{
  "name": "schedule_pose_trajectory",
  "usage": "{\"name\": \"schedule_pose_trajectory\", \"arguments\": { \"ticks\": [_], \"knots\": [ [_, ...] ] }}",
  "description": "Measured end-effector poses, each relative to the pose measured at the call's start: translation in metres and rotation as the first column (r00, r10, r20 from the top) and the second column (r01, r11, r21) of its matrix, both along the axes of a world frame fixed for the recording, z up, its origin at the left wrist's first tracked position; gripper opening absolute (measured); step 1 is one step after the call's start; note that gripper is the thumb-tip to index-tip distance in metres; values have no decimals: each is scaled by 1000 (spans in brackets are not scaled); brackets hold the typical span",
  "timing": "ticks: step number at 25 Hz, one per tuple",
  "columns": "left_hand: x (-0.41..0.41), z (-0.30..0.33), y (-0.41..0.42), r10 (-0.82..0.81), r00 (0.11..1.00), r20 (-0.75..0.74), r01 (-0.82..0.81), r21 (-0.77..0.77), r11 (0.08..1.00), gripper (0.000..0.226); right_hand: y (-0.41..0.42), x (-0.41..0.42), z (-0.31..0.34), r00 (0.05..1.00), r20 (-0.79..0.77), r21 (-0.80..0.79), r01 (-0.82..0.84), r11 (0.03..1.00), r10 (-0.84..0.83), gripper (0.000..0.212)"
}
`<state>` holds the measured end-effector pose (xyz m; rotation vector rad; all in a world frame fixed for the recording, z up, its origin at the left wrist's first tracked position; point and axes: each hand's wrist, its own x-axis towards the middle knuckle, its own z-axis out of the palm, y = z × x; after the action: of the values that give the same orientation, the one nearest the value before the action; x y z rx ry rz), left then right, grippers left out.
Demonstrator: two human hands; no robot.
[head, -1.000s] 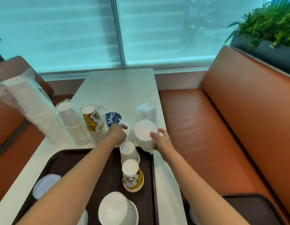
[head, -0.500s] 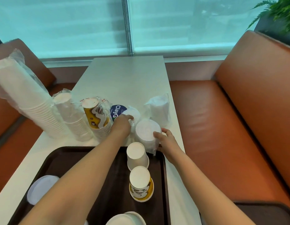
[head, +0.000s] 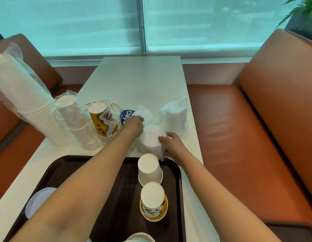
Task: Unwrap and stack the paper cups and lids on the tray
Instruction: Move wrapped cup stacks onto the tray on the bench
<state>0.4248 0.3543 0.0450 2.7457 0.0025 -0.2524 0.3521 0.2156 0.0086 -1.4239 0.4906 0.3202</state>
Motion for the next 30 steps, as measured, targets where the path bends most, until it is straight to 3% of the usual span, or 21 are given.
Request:
{"name": "schedule_pose_trajectory", "arguments": {
  "ticks": [3,7,13,15,18,23,26,30],
  "knots": [
    [-4,8,-6,-34,998,-45,34,-9,999,40,9,4,-4,998,2,-147,-62,987,63,48],
    [-1,7,-7,-34,996,-81,33,-19,999,45,23,9,-6,974,-28,-375,-219,901,225,51],
    [-7,8,-4,-66,995,-69,68,25,997,46,27,8,-4,959,-4,-409,-260,875,283,58],
    [-12,15,-5,-61,998,-25,61,4,998,45,22,3,0,963,25,-426,-232,874,267,62],
    [-30,39,-9,-71,995,66,72,-22,997,44,-5,-17,11,976,110,-375,-135,917,189,46],
    [-92,86,-56,-229,968,102,241,-128,962,36,-76,-70,27,988,152,-402,36,915,29,29],
    [-139,103,-104,-356,930,88,366,-159,917,35,-107,-99,36,987,156,-505,39,862,47,27],
    [-204,83,-174,-470,882,-23,457,-191,869,33,-164,-158,35,987,151,-447,123,886,-61,26]
  ]
}}
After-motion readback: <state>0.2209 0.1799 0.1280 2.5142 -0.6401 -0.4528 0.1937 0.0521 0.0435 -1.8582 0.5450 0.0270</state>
